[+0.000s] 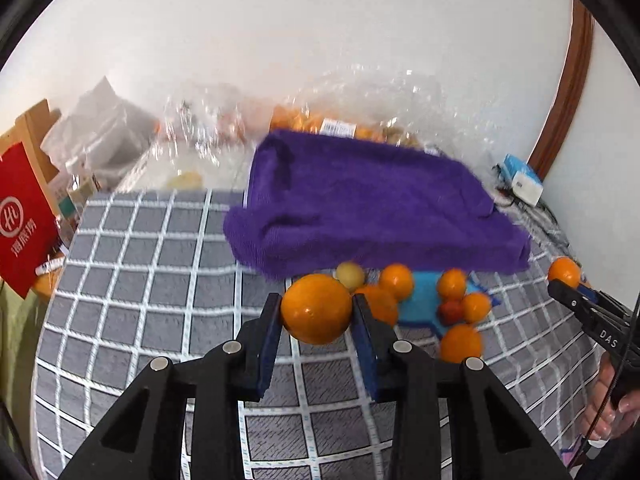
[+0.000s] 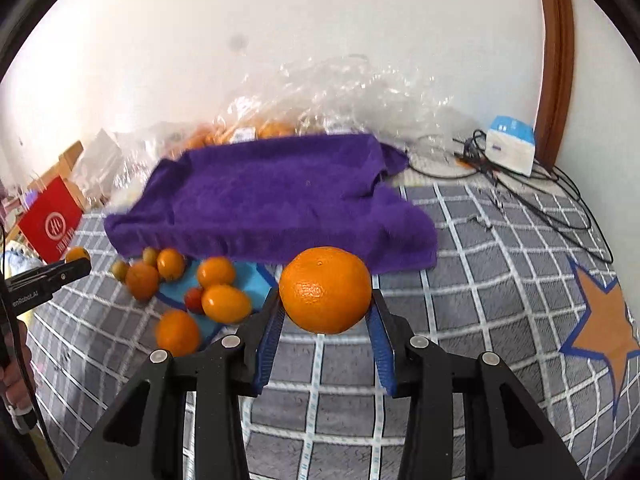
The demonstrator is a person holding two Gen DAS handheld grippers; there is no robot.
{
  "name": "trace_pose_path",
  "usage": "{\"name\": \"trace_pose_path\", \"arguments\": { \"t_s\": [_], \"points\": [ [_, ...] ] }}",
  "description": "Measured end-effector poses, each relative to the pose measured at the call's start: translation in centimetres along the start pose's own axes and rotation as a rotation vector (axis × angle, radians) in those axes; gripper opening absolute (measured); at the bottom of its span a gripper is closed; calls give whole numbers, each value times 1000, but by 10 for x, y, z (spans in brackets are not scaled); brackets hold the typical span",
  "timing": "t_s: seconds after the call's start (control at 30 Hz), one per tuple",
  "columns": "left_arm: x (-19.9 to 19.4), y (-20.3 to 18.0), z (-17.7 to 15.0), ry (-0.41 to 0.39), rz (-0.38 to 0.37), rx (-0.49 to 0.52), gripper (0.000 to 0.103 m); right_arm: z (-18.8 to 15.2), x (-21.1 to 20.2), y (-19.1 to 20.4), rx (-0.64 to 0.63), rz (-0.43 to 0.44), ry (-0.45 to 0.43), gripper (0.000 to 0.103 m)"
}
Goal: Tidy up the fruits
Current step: 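Carry both oranges onto the purple towel and open both tools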
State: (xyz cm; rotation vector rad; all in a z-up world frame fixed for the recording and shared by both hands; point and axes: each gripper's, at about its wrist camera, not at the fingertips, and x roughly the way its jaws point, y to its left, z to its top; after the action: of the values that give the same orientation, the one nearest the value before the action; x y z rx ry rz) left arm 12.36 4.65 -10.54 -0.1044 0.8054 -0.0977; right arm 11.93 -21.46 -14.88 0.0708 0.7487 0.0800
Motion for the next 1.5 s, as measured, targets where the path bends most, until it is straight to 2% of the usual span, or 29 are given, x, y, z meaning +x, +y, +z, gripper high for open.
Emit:
{"name": "trace_pose_path", "arguments": {
  "t_s": [0.17,0.4,0.73,0.87,1.07,1.3,1.37,1.5],
  "points": [
    [-12,-3,26,-35,7,0,33,26,-8,2,-12,-39,-38,41],
    [-16,-6,73,-82,19,7,33,77,-8,2,-4,-40,-78,41],
    [28,-12,124,-76,18,6,33,138,38,13,-7,-8,-93,41],
    [52,-16,135,-59,26,13,33,147,64,16,-6,2,-74,41],
    [96,-17,149,-15,-1,-6,33,151,111,16,-24,-1,-10,41],
    [146,-8,136,70,-1,-19,33,140,152,12,-41,32,71,41],
    [156,-6,136,103,-6,-27,33,137,160,13,-59,13,78,41],
    [163,-3,135,114,-28,-51,33,138,173,11,-59,0,103,41]
  ]
}}
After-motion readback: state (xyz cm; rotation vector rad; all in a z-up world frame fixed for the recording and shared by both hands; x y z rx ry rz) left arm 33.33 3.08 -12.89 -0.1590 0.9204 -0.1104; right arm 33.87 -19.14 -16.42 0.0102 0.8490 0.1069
